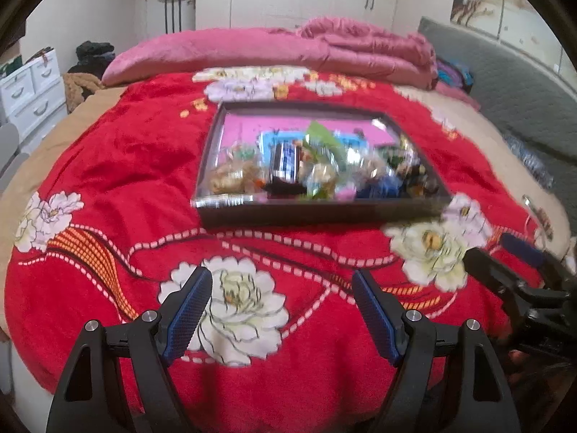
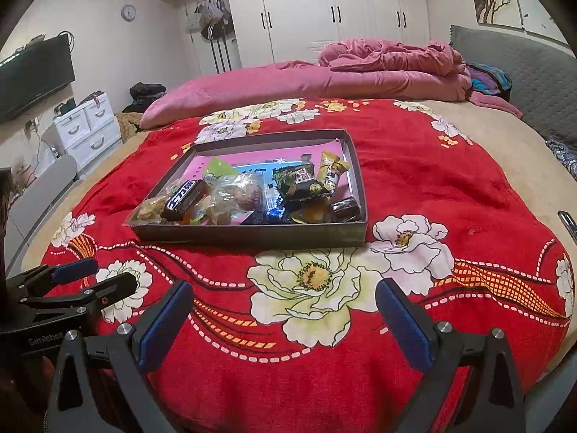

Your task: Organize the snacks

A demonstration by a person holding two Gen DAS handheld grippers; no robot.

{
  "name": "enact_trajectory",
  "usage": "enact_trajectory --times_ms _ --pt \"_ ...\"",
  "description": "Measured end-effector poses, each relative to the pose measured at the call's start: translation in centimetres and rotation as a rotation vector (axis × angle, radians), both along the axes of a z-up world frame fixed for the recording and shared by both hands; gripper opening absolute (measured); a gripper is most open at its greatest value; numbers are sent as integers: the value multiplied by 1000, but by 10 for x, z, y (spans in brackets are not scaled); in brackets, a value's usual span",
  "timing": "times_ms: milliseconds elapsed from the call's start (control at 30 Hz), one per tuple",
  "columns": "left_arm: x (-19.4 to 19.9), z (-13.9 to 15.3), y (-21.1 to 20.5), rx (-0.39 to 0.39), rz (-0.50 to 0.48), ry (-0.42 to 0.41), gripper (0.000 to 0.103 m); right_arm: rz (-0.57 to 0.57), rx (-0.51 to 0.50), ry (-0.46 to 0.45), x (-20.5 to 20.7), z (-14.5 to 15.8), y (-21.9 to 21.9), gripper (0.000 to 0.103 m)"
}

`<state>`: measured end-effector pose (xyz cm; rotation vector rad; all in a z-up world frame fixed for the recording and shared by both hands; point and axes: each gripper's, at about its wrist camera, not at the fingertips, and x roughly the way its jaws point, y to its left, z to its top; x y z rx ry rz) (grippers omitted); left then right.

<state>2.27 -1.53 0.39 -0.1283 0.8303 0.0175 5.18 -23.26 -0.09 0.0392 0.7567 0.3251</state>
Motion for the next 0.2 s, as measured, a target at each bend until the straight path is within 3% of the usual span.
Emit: enact_trajectory --times_ms 200 --pt "17 12 32 -38 87 -42 81 -89 43 2 25 7 -22 102"
